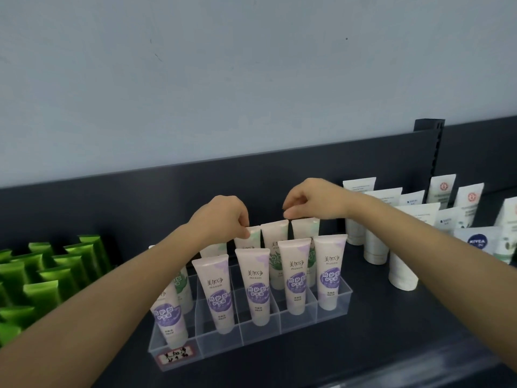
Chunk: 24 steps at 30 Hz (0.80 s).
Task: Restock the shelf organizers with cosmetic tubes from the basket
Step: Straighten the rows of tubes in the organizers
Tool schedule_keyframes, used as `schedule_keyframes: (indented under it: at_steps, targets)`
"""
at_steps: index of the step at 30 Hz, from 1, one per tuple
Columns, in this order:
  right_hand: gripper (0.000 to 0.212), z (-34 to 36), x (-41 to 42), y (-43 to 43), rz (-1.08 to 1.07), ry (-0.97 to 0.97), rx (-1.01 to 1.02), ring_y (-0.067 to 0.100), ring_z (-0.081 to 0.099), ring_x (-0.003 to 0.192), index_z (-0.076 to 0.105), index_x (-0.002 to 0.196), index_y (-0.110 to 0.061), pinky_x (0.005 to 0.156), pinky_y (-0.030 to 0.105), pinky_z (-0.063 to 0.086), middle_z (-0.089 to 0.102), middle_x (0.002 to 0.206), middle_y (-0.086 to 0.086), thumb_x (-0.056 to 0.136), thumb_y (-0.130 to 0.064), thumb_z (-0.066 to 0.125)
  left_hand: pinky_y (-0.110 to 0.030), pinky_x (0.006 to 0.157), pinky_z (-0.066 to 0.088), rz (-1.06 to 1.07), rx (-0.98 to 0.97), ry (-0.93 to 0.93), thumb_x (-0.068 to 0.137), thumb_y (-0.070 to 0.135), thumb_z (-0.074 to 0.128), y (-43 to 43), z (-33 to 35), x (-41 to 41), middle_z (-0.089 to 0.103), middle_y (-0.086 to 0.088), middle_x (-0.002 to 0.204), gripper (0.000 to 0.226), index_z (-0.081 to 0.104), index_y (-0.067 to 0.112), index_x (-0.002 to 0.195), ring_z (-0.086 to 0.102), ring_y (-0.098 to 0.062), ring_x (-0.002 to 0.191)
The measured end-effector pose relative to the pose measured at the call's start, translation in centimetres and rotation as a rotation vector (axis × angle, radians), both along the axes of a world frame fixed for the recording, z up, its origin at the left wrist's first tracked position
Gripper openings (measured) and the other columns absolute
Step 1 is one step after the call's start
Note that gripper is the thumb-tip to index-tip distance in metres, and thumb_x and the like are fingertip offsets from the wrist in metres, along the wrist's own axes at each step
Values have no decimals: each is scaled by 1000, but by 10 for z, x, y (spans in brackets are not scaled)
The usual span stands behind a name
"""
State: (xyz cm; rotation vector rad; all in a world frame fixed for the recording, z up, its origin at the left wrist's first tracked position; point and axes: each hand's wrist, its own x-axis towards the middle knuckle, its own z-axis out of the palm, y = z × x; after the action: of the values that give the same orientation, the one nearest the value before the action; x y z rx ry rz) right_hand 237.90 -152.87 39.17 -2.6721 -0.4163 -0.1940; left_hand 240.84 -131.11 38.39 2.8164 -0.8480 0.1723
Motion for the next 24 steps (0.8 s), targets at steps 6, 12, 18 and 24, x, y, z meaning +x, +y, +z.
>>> schedule_keyframes:
  at_steps: [6,12,18,24]
  targets:
    - [12,-8,0,-22,-30,104,-132,3,62,77,73,88,-17,78,24,49,67,81,-14,76,-15,75,-32,81,56,-5,29,5,84,21,69,3,-2,0,68,4,94,15,70,16,97,64,-11,85]
    - [9,-15,2,-20,-73,13,-126,7,64,81,75,89,-14,80,24,52,68,83,-11,80,-13,72,-32,82,55,3,-4,12,82,24,71,6,0,-1,68,5,94,19,70,17,99,64,-11,86]
    - [11,-16,5,-22,-110,-25,-144,10,64,84,75,91,-13,81,24,52,70,90,-4,81,-12,71,-33,83,55,19,-29,30,80,27,73,13,4,-4,69,3,97,25,68,17,102,64,-11,87]
    - [12,-21,5,-27,-155,-64,-122,10,63,83,75,92,-13,79,24,50,71,93,-3,80,-12,72,-30,84,54,58,-19,28,81,28,72,23,7,-4,68,3,99,28,67,17,106,63,-11,89]
